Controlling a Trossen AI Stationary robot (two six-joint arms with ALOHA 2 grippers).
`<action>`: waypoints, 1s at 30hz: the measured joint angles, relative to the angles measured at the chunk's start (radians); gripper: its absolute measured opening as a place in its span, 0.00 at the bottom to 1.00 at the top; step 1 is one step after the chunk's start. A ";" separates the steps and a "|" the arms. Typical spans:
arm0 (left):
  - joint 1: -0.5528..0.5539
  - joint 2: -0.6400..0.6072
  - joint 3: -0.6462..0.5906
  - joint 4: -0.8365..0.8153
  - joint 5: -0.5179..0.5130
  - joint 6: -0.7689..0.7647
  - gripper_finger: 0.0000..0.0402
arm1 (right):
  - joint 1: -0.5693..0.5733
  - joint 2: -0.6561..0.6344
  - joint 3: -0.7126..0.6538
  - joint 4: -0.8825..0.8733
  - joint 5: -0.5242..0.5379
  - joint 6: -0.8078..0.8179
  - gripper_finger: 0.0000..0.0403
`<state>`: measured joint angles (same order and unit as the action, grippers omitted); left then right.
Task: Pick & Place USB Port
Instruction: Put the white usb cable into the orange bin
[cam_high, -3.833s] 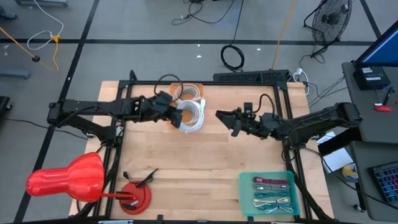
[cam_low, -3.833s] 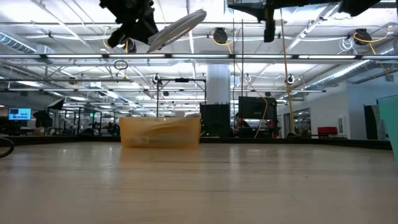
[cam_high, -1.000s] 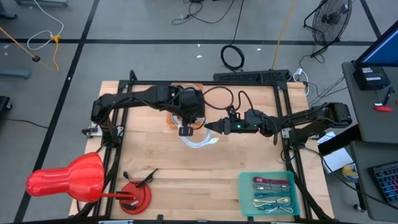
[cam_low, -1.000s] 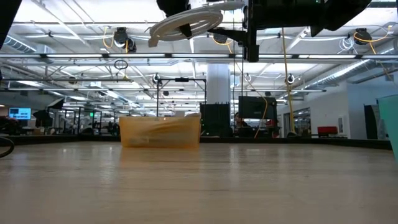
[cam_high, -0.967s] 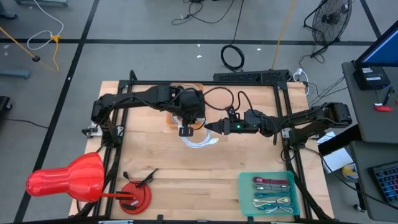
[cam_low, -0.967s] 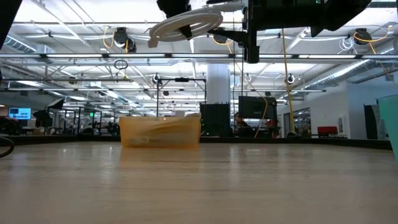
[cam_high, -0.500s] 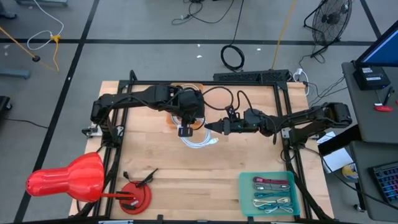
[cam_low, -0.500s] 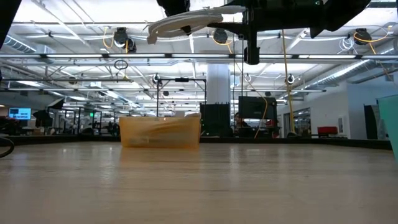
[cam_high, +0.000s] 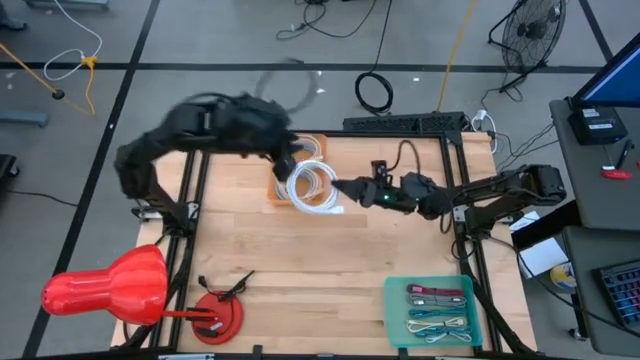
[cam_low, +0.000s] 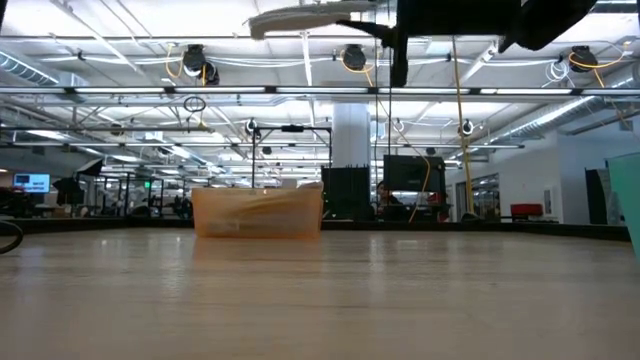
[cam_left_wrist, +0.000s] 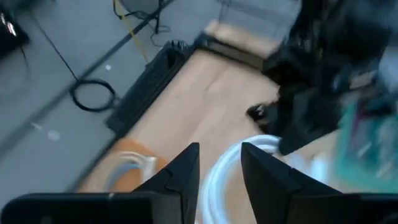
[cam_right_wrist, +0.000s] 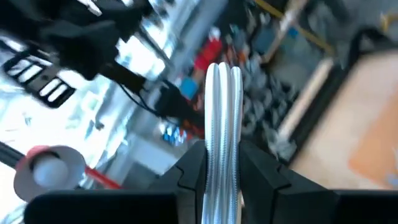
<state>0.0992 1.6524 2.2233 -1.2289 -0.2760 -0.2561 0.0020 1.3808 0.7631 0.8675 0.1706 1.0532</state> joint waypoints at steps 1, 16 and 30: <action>0.003 -0.025 -0.007 0.005 0.004 -0.068 0.30 | 0.010 0.000 0.000 0.030 0.033 -0.021 0.15; -0.051 -0.330 -0.522 0.216 0.060 -0.388 0.31 | 0.103 -0.082 0.059 0.174 0.305 -0.363 0.15; 0.063 -0.517 -1.145 1.311 0.361 -0.353 0.24 | 0.132 -0.191 0.210 -0.152 0.306 -0.452 0.16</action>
<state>0.1620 1.1349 1.0778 0.0817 0.0846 -0.6086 0.1343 1.1900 0.9730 0.7156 0.4770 0.6009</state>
